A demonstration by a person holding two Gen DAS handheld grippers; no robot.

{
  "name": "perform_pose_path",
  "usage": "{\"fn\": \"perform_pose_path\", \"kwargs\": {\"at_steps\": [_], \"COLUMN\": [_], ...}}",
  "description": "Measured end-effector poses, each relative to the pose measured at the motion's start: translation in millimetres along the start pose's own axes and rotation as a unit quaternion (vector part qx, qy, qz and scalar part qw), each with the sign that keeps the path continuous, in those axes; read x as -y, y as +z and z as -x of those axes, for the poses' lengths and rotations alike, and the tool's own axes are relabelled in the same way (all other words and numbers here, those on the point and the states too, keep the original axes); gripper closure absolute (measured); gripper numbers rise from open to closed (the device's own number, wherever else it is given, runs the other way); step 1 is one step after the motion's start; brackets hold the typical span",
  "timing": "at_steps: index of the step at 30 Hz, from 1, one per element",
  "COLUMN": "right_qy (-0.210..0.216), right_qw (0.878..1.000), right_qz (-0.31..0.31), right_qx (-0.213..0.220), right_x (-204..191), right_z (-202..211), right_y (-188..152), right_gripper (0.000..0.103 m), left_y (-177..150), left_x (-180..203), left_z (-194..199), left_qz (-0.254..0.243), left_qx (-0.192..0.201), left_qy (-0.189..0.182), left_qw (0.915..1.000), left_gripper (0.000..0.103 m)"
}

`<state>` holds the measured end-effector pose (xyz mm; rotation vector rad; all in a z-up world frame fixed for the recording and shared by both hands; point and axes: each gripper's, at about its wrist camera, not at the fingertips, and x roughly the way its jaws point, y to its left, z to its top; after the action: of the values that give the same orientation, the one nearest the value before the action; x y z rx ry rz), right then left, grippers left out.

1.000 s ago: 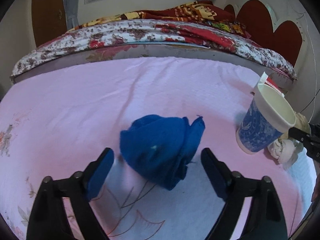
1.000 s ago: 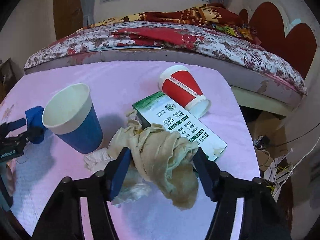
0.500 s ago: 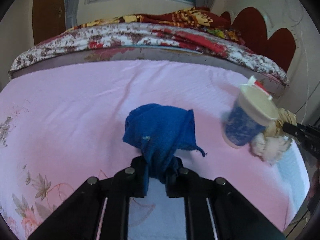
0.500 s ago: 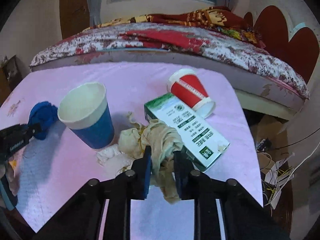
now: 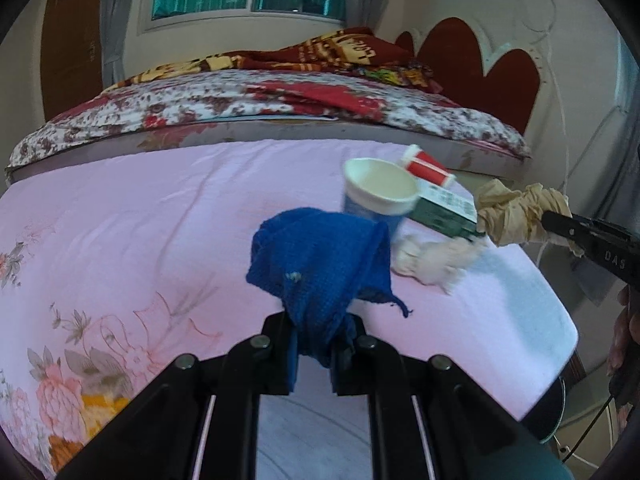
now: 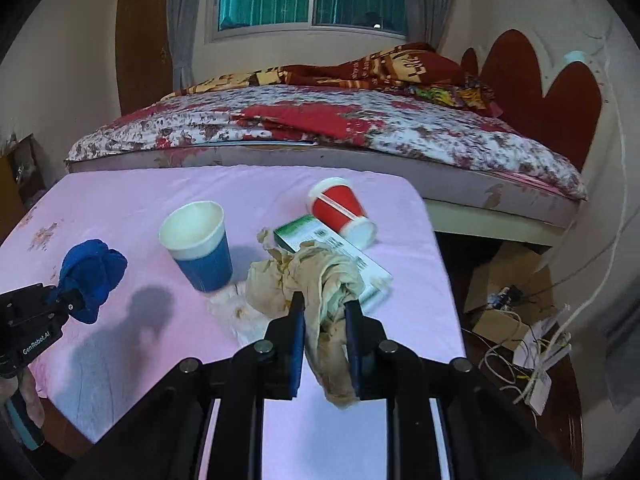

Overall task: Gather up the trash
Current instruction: 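Carry the blue cloth and beige rag over the bin and release both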

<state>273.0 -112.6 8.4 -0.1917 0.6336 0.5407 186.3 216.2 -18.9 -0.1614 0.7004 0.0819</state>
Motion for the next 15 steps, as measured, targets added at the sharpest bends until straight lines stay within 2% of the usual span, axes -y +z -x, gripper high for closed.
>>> {"fn": "perform_pose_path", "kwargs": {"at_steps": [15], "right_qy": [-0.029], "right_qw": [0.999], "right_qz": [-0.036], "right_qx": [0.021], "right_x": [51.8], "right_z": [104.7], "right_y": [-71.0], "right_gripper": [0.083], "left_y": [-29.2], "left_x": [88.9], "left_z": [38.8], "left_qz": [-0.049], "left_qx": [0.001], "left_qy": [-0.059], "left_qw": [0.997], "left_gripper": [0.091]}}
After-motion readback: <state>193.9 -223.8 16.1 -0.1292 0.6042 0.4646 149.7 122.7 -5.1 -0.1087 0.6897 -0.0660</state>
